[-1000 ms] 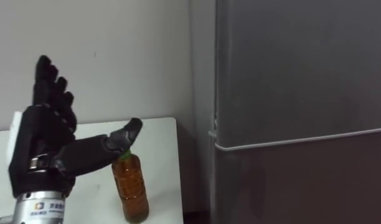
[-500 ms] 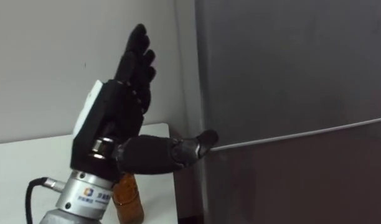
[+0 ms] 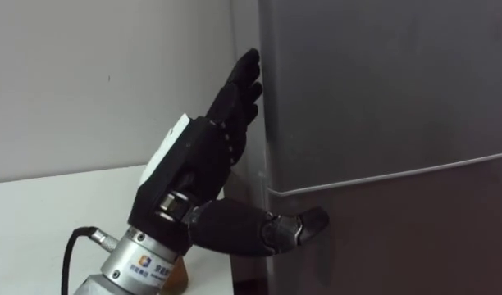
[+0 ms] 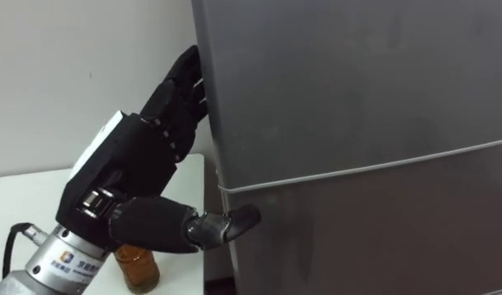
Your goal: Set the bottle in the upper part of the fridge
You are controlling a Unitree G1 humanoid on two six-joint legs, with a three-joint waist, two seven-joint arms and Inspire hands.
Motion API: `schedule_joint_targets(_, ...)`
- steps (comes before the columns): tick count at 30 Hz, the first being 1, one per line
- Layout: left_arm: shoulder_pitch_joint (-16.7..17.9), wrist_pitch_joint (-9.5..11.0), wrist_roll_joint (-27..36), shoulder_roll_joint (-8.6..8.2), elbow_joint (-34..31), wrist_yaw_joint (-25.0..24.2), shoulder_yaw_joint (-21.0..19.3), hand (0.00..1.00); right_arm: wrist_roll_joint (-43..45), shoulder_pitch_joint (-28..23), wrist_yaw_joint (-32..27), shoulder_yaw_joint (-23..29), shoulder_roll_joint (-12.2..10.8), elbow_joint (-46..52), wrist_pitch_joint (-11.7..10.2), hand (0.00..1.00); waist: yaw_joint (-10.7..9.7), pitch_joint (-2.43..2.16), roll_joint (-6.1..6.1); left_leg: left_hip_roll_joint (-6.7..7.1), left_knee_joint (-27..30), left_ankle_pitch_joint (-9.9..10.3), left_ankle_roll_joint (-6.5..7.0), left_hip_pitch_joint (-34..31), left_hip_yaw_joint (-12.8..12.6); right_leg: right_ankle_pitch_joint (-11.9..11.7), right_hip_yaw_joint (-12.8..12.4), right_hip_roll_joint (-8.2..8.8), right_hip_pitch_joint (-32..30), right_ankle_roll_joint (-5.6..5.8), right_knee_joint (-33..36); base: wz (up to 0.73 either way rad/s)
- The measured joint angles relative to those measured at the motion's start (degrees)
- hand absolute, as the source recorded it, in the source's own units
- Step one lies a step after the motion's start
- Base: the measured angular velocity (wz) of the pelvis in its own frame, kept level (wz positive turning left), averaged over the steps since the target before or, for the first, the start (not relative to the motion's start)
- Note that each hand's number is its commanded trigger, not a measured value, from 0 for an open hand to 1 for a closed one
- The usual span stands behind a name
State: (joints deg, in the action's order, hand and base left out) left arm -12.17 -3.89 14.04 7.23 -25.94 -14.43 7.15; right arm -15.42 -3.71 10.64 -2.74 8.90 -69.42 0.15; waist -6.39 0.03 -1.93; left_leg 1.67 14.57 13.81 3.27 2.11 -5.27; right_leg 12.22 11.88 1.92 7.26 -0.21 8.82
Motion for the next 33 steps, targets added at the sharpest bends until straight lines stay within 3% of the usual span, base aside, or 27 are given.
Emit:
schedule_joint_targets(11,0.01,-0.04,2.13,0.09,-0.11,-0.02,2.19,0.00,-0.55,1.93,0.23,-2.75,0.55,-2.56,-0.05,0.00,-0.04,0.05,-0.15,-0.01,0.01,0.00,0.00,0.04,0.59,-0.04,0.19,-0.06,0.67,-0.02,-0.05,0.02)
schedule_joint_targets(13,0.01,-0.14,2.16,0.08,-0.11,0.00,2.19,0.18,-0.57,1.98,0.44,-2.76,0.68,-2.57,-0.02,0.00,-0.03,0.11,-0.34,-0.03,-0.07,0.03,0.01,0.00,0.64,-0.08,0.24,-0.07,0.64,-0.02,0.05,0.00)
schedule_joint_targets(15,0.01,-0.26,2.16,0.07,-0.11,0.00,2.19,0.51,-0.57,2.00,0.61,-2.77,0.81,-2.57,-0.01,0.00,-0.03,0.14,-0.50,-0.03,-0.23,0.06,0.05,-0.11,0.66,-0.10,0.28,-0.07,0.66,-0.01,0.10,0.00)
schedule_joint_targets(18,0.11,-0.46,2.21,-0.05,-0.11,0.33,2.14,0.69,-0.50,1.99,0.72,-2.78,0.89,-2.52,0.02,0.00,-0.01,0.06,-0.66,-0.05,-0.40,0.06,0.06,-0.31,0.67,-0.13,0.33,-0.08,0.58,-0.01,0.18,0.01)
schedule_joint_targets(21,0.15,-0.45,2.22,-0.21,-0.11,1.72,0.37,0.76,-0.52,1.98,0.72,-2.79,0.90,-2.52,0.05,0.00,0.04,-0.20,-1.03,-0.04,-0.44,0.06,0.06,-0.37,0.70,-0.14,0.32,-0.07,0.58,-0.01,0.19,0.04)
schedule_joint_targets(23,0.15,0.16,2.34,-0.22,-0.11,2.81,-0.28,0.82,-0.56,1.95,0.71,-2.79,0.98,-2.56,0.04,0.00,0.13,-0.20,-1.07,0.02,-0.28,0.04,0.09,0.12,0.69,-0.16,0.17,-0.04,0.83,0.01,0.15,0.00)
schedule_joint_targets(24,0.17,0.28,2.74,-0.24,-0.10,2.88,-0.28,0.86,-0.56,1.94,0.71,-2.79,0.98,-2.57,0.04,0.00,0.16,0.08,-0.62,0.03,-0.32,0.04,0.09,0.28,0.67,-0.16,0.07,-0.04,0.89,0.02,0.12,0.00)
schedule_joint_targets(25,0.18,0.44,3.40,-0.26,-0.10,3.00,-0.27,0.87,-0.53,1.95,0.72,-2.77,0.97,-2.56,0.02,0.00,0.23,-0.10,-0.96,0.03,-0.52,0.04,0.09,0.49,0.66,-0.17,-0.35,-0.05,0.94,0.03,0.12,-0.03)
schedule_joint_targets(27,0.57,0.55,4.61,0.04,-0.11,2.75,-0.03,0.85,-0.56,1.95,0.76,-2.78,0.98,-2.56,0.02,0.00,0.24,-0.19,-1.18,0.05,-0.79,0.03,0.11,0.57,0.63,-0.18,-0.51,-0.06,0.96,0.05,0.11,-0.02)
schedule_joint_targets(28,0.87,0.57,4.60,0.04,-0.11,2.59,0.09,0.84,-0.56,1.96,0.76,-2.77,1.00,-2.57,0.02,0.00,0.28,0.17,-0.65,0.06,-0.87,0.01,0.14,0.58,0.64,-0.22,-0.55,-0.05,0.95,0.11,0.08,0.00)
schedule_joint_targets(29,1.03,0.64,4.60,0.03,-0.11,2.56,0.09,0.80,-0.54,1.96,0.77,-2.77,0.99,-2.56,0.01,0.00,0.30,-0.01,-0.94,0.06,-0.86,0.00,0.16,0.59,0.64,-0.24,-0.60,-0.06,0.95,0.13,0.09,0.00)
schedule_joint_targets(33,1.38,0.78,4.62,0.10,-0.10,2.55,0.54,0.82,-0.54,1.95,0.80,-2.77,0.99,-2.53,0.01,0.00,0.37,0.15,-0.74,0.08,-1.08,0.01,0.19,0.38,0.64,-0.32,-0.67,-0.06,0.89,0.21,0.10,0.00)
